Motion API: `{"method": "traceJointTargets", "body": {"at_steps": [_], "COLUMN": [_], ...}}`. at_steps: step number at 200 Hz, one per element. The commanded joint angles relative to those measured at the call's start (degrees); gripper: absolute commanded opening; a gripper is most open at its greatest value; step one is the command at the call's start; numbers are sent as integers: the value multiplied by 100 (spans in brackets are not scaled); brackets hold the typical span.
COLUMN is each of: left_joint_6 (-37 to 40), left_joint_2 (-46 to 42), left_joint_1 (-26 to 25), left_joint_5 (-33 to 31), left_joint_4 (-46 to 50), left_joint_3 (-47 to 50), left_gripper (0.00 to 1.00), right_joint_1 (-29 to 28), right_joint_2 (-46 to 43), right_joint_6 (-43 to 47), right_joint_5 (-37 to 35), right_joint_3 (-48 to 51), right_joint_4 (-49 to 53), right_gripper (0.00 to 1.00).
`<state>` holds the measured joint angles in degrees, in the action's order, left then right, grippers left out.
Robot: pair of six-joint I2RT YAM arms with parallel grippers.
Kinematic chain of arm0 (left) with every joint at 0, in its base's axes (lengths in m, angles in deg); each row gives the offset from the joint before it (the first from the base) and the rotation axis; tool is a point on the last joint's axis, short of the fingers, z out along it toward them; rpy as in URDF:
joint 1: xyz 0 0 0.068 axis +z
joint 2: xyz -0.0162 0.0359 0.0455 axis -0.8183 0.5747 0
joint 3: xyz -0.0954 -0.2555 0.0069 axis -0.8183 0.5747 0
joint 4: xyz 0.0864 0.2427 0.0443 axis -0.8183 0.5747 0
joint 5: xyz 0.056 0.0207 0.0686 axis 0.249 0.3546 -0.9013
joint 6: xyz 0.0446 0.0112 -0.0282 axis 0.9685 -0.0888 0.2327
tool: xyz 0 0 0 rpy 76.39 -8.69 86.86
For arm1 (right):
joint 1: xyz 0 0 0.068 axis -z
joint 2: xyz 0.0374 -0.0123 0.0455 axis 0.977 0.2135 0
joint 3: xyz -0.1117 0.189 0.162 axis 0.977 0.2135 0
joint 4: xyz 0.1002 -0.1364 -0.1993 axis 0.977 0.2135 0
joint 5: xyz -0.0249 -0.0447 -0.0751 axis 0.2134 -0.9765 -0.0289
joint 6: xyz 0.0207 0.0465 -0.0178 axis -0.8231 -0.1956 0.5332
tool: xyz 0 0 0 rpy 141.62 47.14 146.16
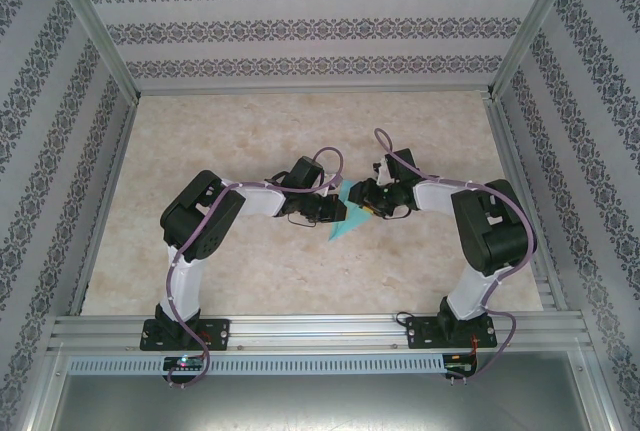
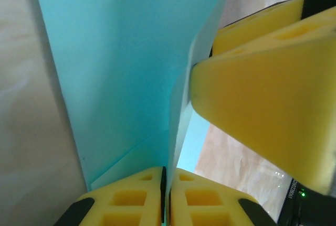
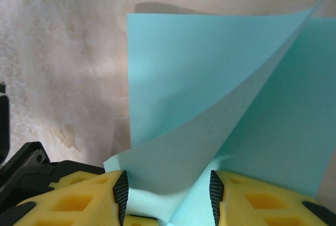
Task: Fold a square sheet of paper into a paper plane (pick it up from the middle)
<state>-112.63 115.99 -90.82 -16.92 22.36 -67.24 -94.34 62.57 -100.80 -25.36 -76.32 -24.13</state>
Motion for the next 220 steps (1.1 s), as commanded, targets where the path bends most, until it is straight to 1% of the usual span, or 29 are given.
{"method": "traceJointTargets", "body": {"at_steps": [1,33,55,78,108,148,158,174,193,220], "left_joint_6": [-79,-65,-25,-18,101,76,43,-12,-121,-345], "left_joint_2": [-93,-78,-32,-46,-367,-839,-923,-1107,-1295,-1345], "left_joint_1": [39,48,46,48,82,125,121,127,127,79], "left_joint_5": [62,118,123,126,-90,-151,-164,-320,-493,-440], "left_joint_4": [-250,-369,-315,-326,-70,84,90,107,4,-428], "left_joint_3": [128,130,85,92,204,480,546,660,767,881], "left_gripper": [17,26,27,25,26,36,37,37,36,31], "right_joint_1": [-50,-57,-78,-93,-110,-135,-144,-173,-204,-245], "right_joint_2": [152,197,206,211,262,327,339,371,419,491], "right_joint_6": [91,12,-31,-33,-24,-15,-2,-2,-5,-92], "right_joint_5": [-84,-103,-102,-212,-497,-773,-827,-930,-1068,-1240], "right_joint_3": [-108,-85,-88,-107,-151,-178,-214,-272,-352,-421], "right_joint_4": [151,174,182,283,560,793,856,970,1144,1302], "right_gripper": [47,48,49,49,49,50,50,50,51,53]}}
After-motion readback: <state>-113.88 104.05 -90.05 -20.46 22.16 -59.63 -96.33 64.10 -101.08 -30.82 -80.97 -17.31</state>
